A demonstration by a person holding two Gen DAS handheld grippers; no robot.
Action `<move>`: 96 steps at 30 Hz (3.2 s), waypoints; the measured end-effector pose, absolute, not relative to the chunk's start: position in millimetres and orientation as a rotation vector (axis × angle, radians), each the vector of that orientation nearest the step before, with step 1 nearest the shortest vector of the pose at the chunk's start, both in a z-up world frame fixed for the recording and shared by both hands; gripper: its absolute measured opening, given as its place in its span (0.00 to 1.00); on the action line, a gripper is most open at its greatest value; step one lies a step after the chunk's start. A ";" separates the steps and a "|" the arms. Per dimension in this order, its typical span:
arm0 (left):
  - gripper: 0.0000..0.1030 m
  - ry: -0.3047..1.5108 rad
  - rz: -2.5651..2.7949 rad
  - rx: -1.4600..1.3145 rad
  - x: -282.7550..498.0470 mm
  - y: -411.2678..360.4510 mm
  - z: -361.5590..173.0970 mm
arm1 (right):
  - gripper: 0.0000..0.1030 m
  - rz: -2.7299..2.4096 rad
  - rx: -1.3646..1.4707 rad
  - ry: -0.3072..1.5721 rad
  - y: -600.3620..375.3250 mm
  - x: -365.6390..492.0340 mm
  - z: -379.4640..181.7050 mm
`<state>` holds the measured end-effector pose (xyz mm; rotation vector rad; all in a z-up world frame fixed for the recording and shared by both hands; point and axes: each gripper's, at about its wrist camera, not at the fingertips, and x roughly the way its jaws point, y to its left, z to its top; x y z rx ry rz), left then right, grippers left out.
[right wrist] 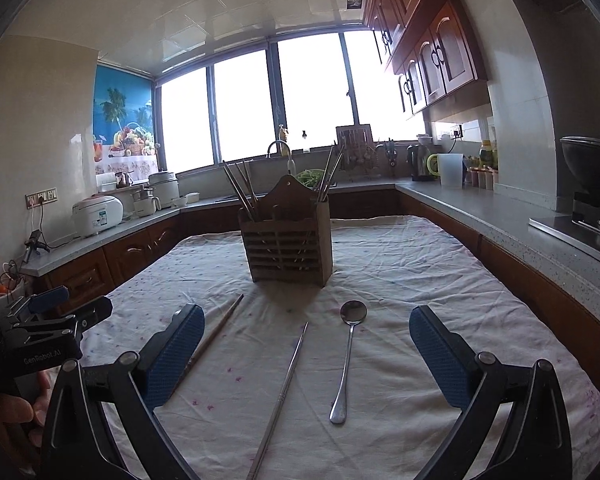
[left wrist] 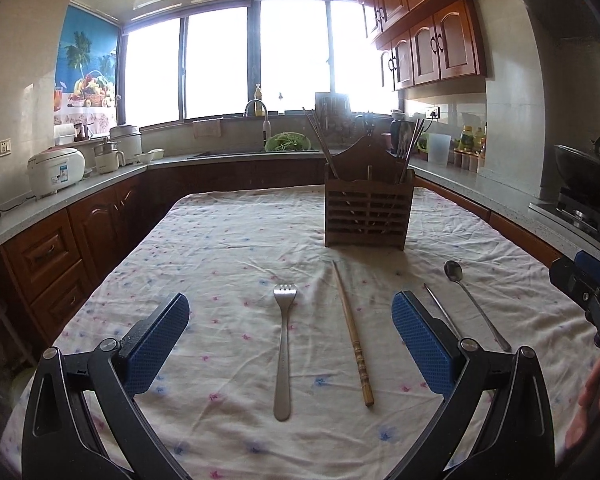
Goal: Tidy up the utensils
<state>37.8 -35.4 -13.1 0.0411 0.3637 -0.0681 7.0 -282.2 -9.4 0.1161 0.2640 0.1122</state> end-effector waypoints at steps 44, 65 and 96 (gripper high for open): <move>1.00 0.306 0.010 0.060 9.5 -35.2 -0.2 | 1.00 0.126 0.079 0.249 -269.5 -12.7 -6.1; 1.00 0.311 -0.085 -0.002 37.7 -29.3 28.3 | 1.00 0.143 0.048 0.239 -265.5 6.6 26.0; 1.00 0.295 -0.008 0.057 29.7 -31.4 3.6 | 1.00 0.128 0.055 0.262 -268.2 12.9 -6.6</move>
